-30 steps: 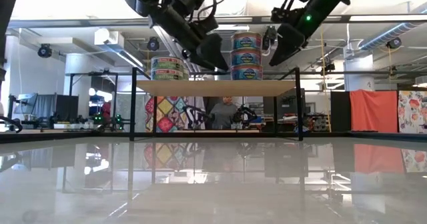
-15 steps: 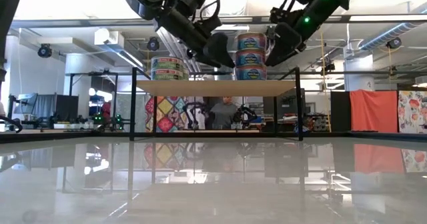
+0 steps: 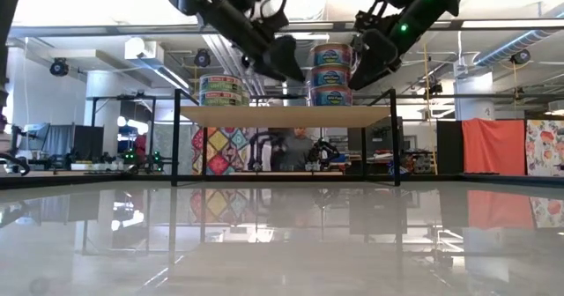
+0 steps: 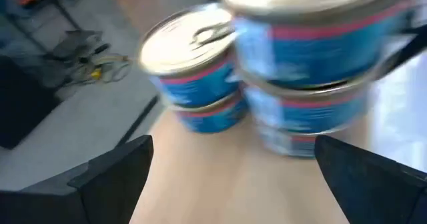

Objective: Stack canned seafood by type on shelf
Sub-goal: Stack the green tuna can on top of the green tuna can on the shelf

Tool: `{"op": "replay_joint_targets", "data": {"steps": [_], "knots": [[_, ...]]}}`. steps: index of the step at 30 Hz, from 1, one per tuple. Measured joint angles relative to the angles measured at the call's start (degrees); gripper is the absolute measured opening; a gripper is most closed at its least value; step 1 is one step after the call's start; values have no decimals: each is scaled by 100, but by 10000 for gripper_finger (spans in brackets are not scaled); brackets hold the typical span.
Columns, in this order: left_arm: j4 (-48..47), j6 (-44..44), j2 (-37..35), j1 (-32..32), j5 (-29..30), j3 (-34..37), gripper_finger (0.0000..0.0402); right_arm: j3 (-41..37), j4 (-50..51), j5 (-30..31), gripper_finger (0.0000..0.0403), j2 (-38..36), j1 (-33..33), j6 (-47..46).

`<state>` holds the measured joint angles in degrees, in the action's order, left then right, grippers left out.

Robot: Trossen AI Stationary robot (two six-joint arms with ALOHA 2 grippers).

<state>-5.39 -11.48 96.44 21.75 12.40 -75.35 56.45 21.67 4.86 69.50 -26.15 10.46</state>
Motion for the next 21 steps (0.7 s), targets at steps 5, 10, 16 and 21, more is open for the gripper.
{"op": "replay_joint_targets", "data": {"steps": [5, 10, 16, 21], "knots": [[-98, 236, -481, -307, -776, 1, 400, 2, -35, -38, 253, 162, 0, 4], [-258, 279, -855, -762, -1282, 4, 400, 13, -170, -43, 254, 266, 1, 3], [-890, 154, -1066, -1375, -1300, 4, 400, 17, -55, -41, 264, 190, 0, -35], [-1987, 436, -1219, -1920, -1018, 15, 400, 17, 471, -35, 264, -244, 151, -44]]}}
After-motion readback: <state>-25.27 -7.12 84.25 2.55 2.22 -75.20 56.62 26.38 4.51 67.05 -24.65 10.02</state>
